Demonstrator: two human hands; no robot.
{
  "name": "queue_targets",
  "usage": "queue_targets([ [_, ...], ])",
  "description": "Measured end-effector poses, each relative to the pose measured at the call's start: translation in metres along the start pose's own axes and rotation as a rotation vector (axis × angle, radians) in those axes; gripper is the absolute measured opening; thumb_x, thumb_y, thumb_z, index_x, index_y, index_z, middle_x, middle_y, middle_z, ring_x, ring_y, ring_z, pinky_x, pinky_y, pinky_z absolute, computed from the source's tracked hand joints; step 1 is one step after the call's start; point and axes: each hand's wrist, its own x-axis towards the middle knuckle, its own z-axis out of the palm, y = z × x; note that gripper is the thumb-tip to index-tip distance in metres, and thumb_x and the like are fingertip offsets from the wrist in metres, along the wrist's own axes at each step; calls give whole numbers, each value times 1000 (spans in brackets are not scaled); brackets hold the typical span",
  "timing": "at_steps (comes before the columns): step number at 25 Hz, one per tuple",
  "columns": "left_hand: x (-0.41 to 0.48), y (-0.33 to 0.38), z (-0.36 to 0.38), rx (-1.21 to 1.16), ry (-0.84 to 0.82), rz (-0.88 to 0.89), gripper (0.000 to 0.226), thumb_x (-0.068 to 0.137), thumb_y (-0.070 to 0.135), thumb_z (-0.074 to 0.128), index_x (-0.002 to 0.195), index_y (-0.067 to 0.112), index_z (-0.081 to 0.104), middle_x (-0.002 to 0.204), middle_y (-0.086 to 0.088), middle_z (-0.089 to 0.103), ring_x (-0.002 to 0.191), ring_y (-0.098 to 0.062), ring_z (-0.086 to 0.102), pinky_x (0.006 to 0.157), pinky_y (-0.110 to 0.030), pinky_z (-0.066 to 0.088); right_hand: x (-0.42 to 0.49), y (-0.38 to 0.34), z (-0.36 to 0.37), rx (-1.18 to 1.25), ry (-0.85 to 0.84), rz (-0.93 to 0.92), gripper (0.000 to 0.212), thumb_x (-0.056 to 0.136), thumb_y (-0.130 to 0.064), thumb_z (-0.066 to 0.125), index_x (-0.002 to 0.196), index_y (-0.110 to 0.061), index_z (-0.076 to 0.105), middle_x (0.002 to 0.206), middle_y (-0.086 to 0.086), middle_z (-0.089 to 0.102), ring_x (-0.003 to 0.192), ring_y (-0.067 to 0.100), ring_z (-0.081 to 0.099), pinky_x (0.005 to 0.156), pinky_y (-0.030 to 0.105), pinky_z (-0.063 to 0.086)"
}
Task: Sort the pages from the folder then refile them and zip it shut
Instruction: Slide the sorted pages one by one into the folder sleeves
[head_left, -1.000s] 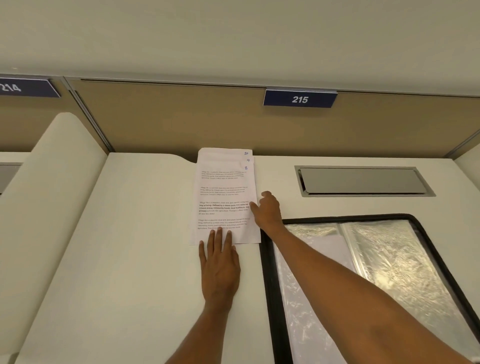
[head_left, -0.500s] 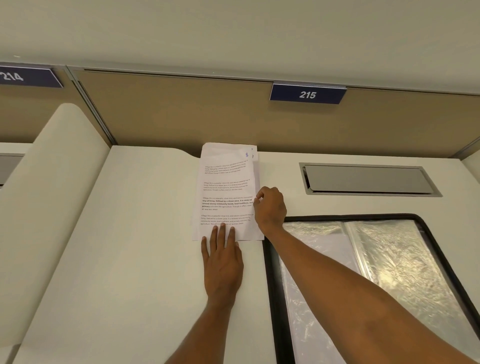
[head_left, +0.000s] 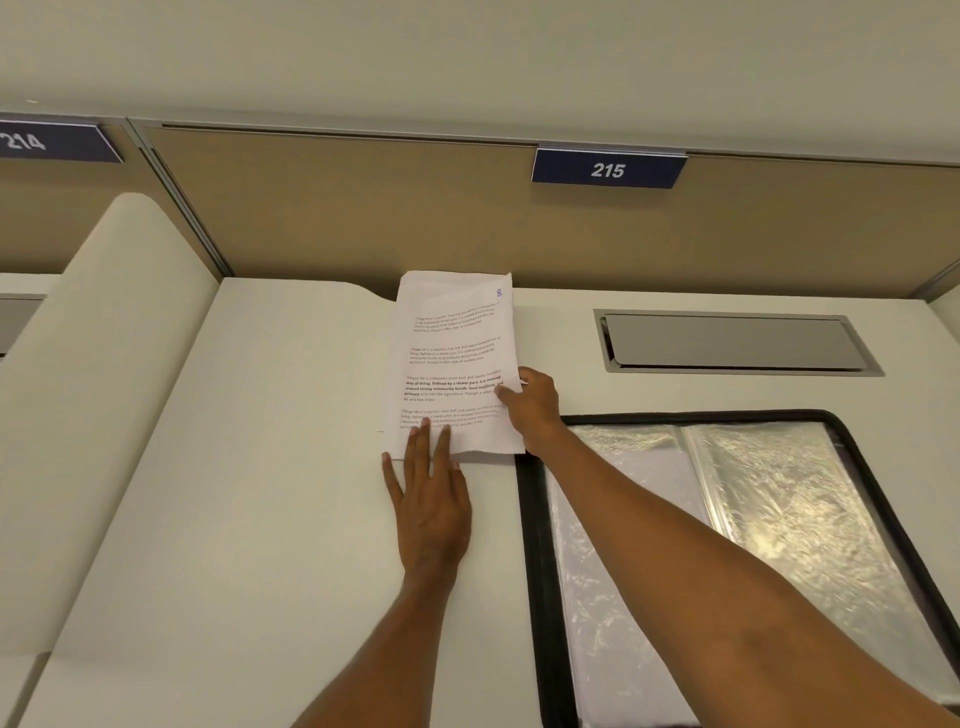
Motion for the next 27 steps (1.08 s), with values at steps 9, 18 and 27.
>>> queue_targets([
  [9, -3, 7, -15, -307, 165, -250, 47, 106, 15, 34, 152, 14, 45, 155, -6, 49, 144, -23, 40, 127, -45, 21, -29, 16, -97, 232, -107, 96, 23, 94, -7, 73, 116, -12, 70, 112, 3, 75, 96, 23, 74, 80, 36, 62],
  [18, 13, 115, -10, -791, -28, -407, 40, 110, 46, 44, 131, 19, 63, 113, -3, 73, 103, -20, 72, 98, -45, 57, -68, 63, -249, 264, -206, 88, 30, 93, -11, 75, 122, -14, 70, 113, 4, 77, 100, 26, 76, 88, 46, 61],
  [27, -3, 214, 30, -1177, -550, -640, 24, 99, 6, 67, 122, 3, 70, 118, -15, 76, 100, -29, 77, 79, -39, 63, -94, 108, -362, 203, -301, 108, 37, 93, -10, 74, 129, -11, 67, 120, 8, 75, 108, 30, 73, 97, 52, 57],
])
